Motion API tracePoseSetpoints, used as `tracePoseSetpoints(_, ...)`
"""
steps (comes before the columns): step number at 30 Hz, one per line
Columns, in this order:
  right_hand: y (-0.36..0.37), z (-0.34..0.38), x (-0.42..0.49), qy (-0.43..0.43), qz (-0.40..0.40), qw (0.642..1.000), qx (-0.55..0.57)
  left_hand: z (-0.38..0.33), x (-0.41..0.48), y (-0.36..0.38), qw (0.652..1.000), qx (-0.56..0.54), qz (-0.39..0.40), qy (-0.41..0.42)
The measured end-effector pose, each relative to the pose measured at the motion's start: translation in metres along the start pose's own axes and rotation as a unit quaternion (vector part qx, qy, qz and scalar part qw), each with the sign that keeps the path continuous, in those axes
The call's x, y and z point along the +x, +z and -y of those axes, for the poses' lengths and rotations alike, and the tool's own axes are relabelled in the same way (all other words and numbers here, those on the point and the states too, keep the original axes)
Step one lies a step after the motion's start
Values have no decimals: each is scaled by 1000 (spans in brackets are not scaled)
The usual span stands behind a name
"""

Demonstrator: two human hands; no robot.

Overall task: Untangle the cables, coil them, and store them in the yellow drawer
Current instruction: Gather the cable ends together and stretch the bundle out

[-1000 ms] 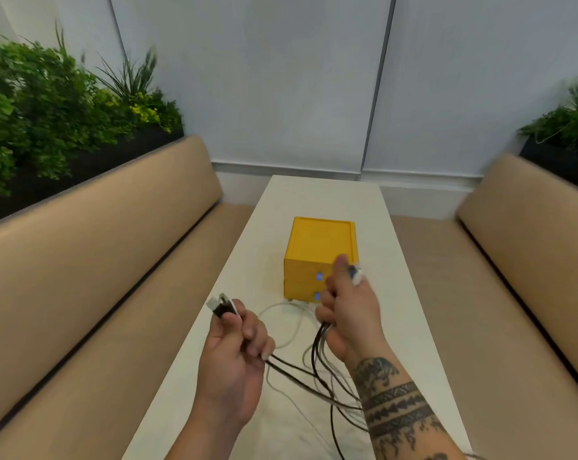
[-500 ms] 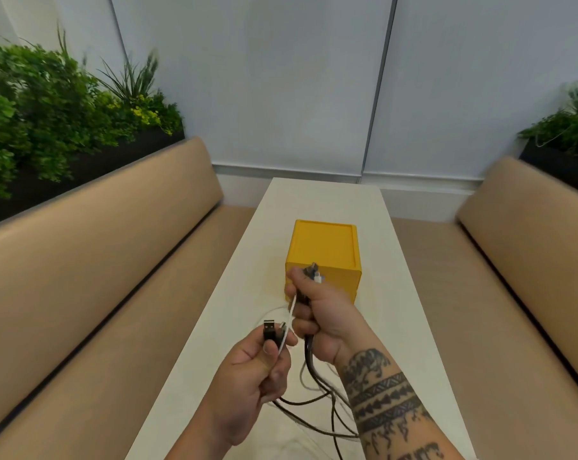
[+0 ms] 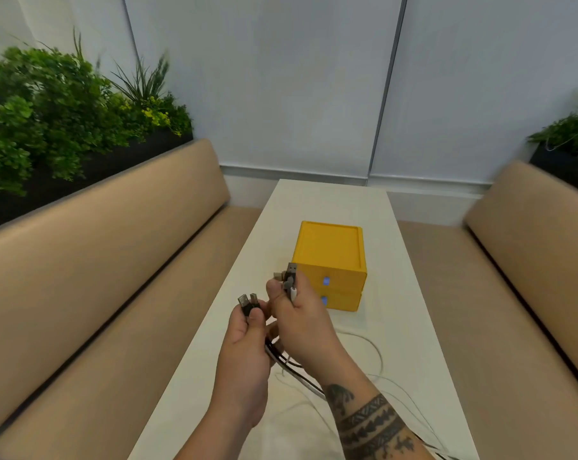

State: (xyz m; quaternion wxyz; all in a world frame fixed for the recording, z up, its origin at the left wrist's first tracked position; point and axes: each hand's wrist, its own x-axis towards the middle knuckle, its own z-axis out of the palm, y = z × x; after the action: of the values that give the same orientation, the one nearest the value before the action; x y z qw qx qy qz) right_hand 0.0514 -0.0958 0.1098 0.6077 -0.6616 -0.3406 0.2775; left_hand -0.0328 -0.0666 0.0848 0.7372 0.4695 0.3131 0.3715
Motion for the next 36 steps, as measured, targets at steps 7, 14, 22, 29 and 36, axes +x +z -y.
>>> tracePoseSetpoints(7,9,-2,3,-61,-18,969,-238,-7,-4,7,999,34,-18,-2)
tracePoseSetpoints(14,0,6,11,-86,95,953,-274,-14,-8,10,997,-72,20,-32)
tracePoseSetpoints(22,-4,0,16,-111,158,920,-342,-6,-3,3,994,-88,59,-33)
tracePoseSetpoints(29,-14,7,22,46,222,959,-172,3,4,-6,993,3,118,17)
tracePoseSetpoints(36,-9,-5,13,21,193,981,12,-18,41,-8,992,-126,3,20)
